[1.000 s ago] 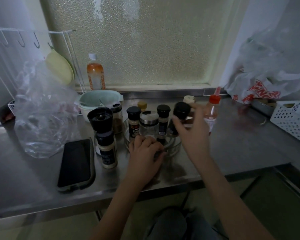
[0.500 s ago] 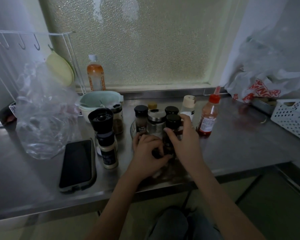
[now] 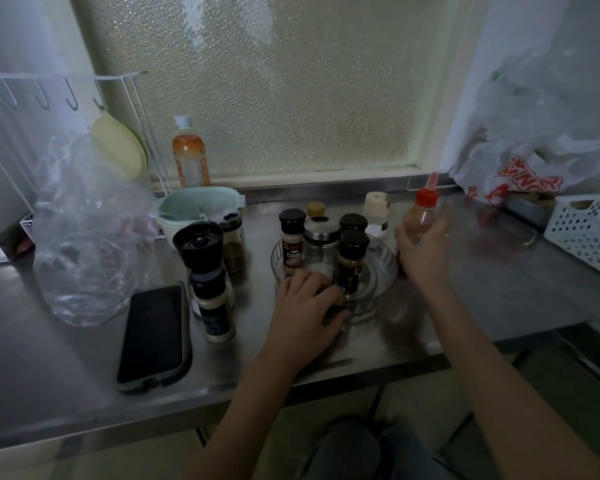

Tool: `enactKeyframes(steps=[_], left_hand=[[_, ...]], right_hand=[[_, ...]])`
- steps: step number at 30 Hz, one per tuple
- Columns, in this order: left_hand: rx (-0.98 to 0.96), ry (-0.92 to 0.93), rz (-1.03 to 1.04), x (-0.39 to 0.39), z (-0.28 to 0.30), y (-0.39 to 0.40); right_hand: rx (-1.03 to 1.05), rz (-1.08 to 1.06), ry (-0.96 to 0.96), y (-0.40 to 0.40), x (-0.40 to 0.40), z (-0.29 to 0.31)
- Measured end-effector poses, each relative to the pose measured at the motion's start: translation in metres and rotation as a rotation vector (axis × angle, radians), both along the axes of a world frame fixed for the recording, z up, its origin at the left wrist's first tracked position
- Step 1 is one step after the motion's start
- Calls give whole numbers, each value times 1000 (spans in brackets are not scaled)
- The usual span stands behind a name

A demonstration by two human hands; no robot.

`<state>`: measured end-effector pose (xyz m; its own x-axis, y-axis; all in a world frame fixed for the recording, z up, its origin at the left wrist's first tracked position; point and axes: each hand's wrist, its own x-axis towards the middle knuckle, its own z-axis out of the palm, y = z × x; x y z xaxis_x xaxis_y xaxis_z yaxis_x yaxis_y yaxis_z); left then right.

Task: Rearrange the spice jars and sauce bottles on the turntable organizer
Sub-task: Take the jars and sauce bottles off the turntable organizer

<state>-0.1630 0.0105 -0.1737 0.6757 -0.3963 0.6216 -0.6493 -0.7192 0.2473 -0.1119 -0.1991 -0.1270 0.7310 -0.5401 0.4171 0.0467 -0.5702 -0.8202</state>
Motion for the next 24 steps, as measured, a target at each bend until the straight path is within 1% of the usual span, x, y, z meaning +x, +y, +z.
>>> enactKeyframes(steps=[3, 6, 8, 9, 12, 13, 14, 15, 17, 20, 24], left_hand=[[0, 24, 20, -2, 0, 3], [-44, 65, 29, -2, 1, 5], [-75, 82, 46, 1, 1, 6], [-75, 78, 59, 2, -1, 6], [-62, 52, 99, 4, -2, 5], [-59, 47, 112, 4, -2, 5], [-49, 44, 125, 3, -1, 5], [-39, 41, 137, 2, -1, 4], [-53, 41, 160, -1, 1, 4], [-118, 66, 248, -2, 1, 6], [-139, 104, 339, 0, 0, 6]], right_hand=[[-20, 0, 23, -4, 14, -6], [-5, 9, 33, -8, 18, -6], [-5, 25, -8, -9, 15, -3], [-7, 20, -69, -8, 10, 0], [28, 4, -360, 7, -15, 16], [37, 18, -429, 14, -24, 21], [40, 52, -459, 20, -33, 25], [44, 101, -449, 26, -40, 27], [54, 191, -355, 36, -47, 25], [51, 234, -233, 44, -49, 11], [-23, 283, -144, 49, -53, -7]])
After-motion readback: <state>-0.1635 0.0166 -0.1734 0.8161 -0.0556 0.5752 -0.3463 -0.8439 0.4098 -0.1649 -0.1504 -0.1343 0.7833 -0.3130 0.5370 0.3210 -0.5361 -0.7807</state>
